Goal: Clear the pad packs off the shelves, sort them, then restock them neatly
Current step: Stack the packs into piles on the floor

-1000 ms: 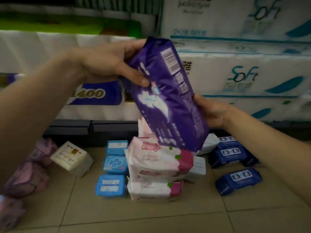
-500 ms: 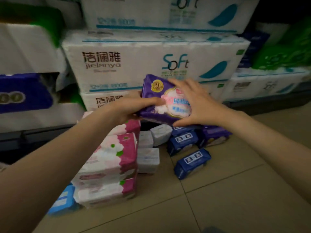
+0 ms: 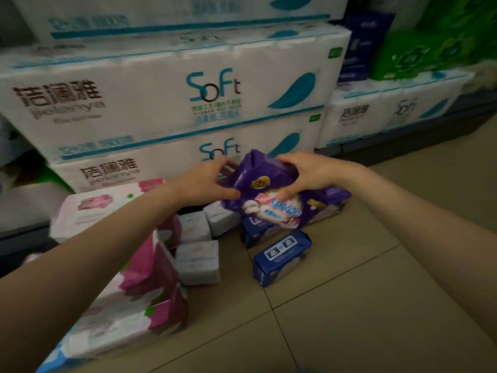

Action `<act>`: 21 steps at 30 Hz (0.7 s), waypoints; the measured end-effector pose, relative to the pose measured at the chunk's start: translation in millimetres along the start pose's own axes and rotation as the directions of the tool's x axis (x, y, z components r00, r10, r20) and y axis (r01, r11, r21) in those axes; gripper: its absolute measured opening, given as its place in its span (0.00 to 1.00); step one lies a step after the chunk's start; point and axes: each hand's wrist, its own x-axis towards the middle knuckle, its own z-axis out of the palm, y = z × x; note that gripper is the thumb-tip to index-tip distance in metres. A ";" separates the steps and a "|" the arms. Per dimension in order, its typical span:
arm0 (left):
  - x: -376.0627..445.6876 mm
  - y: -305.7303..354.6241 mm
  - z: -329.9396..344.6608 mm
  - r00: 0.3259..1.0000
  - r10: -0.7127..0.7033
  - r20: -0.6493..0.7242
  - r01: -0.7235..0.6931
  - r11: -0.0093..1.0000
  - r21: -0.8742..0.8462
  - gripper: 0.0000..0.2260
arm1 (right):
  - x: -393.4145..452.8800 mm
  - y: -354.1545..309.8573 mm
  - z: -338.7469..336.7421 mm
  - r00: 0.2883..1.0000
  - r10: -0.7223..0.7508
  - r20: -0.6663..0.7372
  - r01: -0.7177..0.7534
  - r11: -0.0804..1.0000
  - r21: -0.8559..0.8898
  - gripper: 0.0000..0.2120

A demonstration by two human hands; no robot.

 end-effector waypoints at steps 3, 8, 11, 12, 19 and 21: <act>29.0 -1.1 31.0 0.995 -0.096 0.035 0.095 0.995 0.028 0.23 | -1.8 64.8 -4.4 0.977 0.153 -0.148 -0.177 0.971 -0.159 0.33; 57.0 -14.0 94.4 0.984 -0.098 0.147 0.067 0.977 0.204 0.20 | -2.3 148.4 27.2 0.923 0.371 -0.105 -0.385 0.898 -0.213 0.39; 65.4 -27.3 133.3 0.949 -0.113 0.295 -0.022 0.908 0.419 0.22 | 2.1 176.2 46.6 0.901 0.434 0.014 -0.434 0.901 -0.018 0.40; 67.2 -31.5 145.0 0.929 -0.137 0.344 -0.052 0.872 0.487 0.24 | 3.4 182.5 50.4 0.894 0.446 0.039 -0.447 0.890 0.087 0.40; 64.9 -26.7 202.7 0.903 -0.228 0.364 -0.076 0.749 0.658 0.30 | 9.6 205.3 58.1 0.899 0.426 0.103 -0.439 0.878 0.191 0.43; 62.9 -27.8 212.0 0.932 -0.216 0.290 -0.063 0.693 0.718 0.30 | 10.4 206.2 58.0 0.928 0.363 0.079 -0.366 0.930 0.030 0.42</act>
